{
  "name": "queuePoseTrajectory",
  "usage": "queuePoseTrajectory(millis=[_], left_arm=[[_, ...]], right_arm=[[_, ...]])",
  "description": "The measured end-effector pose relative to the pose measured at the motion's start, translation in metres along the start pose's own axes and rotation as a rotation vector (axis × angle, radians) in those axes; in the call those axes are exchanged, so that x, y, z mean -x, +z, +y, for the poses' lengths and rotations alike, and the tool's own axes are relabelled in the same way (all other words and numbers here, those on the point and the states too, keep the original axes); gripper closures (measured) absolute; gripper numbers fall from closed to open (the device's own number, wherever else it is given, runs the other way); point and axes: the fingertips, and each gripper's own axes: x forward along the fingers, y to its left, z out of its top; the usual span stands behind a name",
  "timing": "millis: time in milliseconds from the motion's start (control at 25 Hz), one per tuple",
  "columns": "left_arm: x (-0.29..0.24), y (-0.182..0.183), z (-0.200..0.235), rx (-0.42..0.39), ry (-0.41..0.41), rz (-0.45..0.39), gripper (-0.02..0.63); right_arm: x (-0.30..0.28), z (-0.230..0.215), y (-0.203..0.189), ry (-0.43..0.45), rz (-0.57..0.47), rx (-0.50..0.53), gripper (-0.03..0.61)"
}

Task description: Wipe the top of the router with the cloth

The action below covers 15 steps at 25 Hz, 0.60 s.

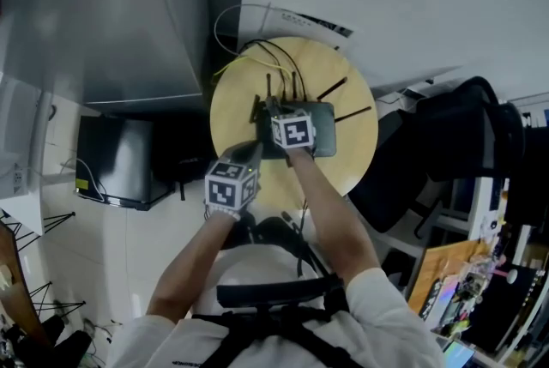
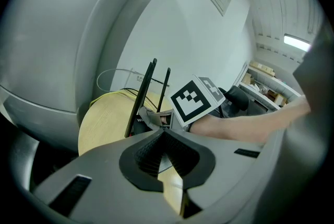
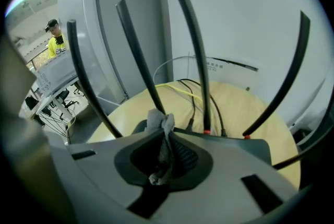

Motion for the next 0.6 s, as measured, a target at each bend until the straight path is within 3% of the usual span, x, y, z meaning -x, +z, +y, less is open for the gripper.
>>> queuePoseTrajectory(millis=[400,600], left_arm=[[-0.021,0.000,-0.019,-0.018,-0.048,0.023,0.624],[-0.027,0.002,-0.029,-0.025,-0.072,0.028,0.624]], right_arm=[[0.021,-0.072,-0.017,-0.125,-0.008,-0.054,0.540],[0.035,-0.121,-0.033,-0.253,0.020,-0.064,0.540]])
